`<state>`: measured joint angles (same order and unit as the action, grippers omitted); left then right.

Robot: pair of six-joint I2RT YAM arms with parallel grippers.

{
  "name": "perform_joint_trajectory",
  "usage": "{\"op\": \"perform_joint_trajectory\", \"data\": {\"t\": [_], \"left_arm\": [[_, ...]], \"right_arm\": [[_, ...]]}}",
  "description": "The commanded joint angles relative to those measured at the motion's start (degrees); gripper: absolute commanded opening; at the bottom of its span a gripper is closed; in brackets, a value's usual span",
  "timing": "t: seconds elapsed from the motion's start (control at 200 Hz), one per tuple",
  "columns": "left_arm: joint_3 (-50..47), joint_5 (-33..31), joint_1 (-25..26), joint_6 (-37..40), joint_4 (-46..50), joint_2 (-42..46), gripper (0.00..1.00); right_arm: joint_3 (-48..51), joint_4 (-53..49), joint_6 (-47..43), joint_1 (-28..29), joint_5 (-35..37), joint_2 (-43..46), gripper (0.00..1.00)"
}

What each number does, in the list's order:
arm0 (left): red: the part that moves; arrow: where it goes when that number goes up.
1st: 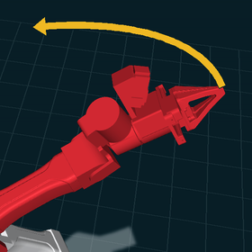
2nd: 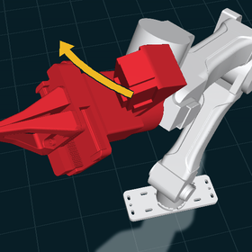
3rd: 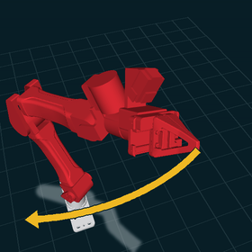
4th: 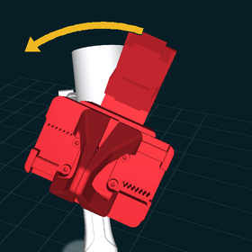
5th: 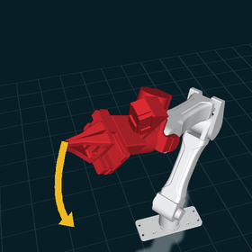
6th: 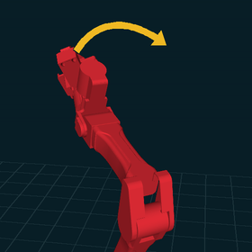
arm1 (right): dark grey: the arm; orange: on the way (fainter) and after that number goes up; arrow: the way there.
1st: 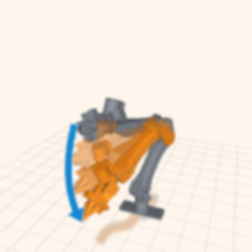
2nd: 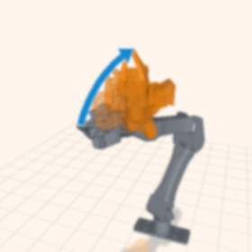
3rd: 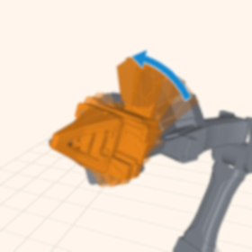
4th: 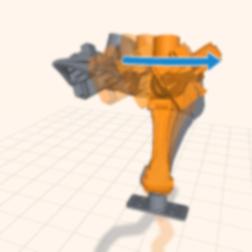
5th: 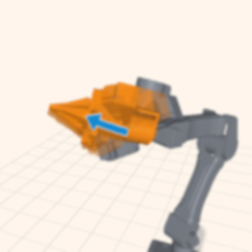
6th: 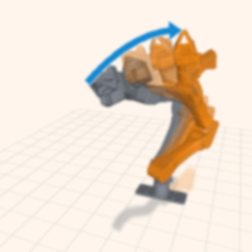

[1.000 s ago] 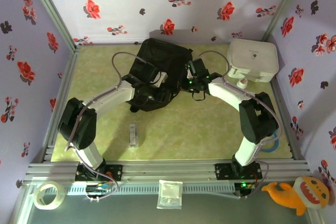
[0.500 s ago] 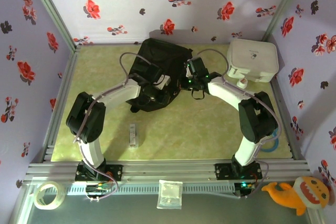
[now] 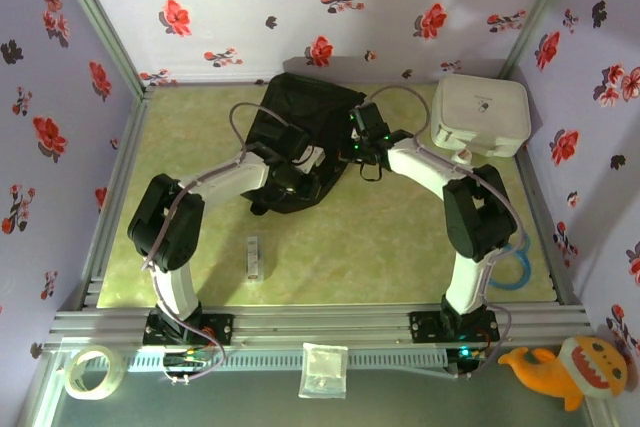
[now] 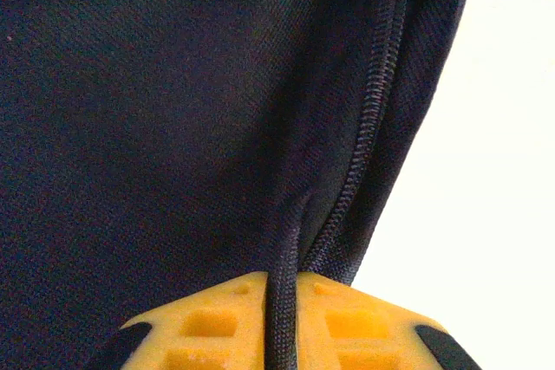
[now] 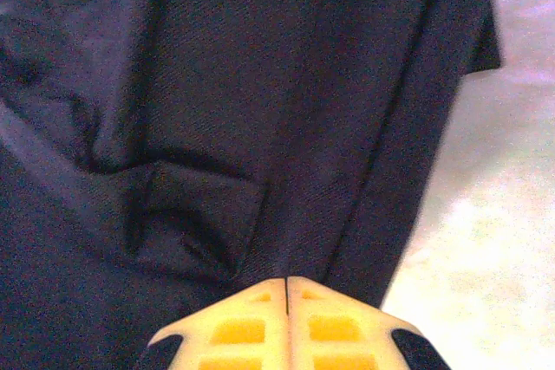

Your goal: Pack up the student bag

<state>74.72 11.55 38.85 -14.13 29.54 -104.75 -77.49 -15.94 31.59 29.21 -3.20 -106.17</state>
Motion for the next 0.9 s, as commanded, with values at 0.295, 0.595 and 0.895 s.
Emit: {"op": "perform_joint_trajectory", "data": {"t": [0.295,0.595,0.895], "left_arm": [[-0.67,3.07,0.46,-0.3,3.75,1.45,0.2],[0.16,-1.8,-1.66,-4.9,2.8,11.0,0.49],[-0.33,-9.03,-5.25,-11.38,1.32,14.76,0.64]], "right_arm": [[-2.22,-2.63,4.31,-1.44,3.35,1.05,0.16],[11.55,7.91,16.32,-1.44,-9.22,9.2,0.66],[10.34,9.74,17.27,0.05,-16.1,2.69,0.55]]}}
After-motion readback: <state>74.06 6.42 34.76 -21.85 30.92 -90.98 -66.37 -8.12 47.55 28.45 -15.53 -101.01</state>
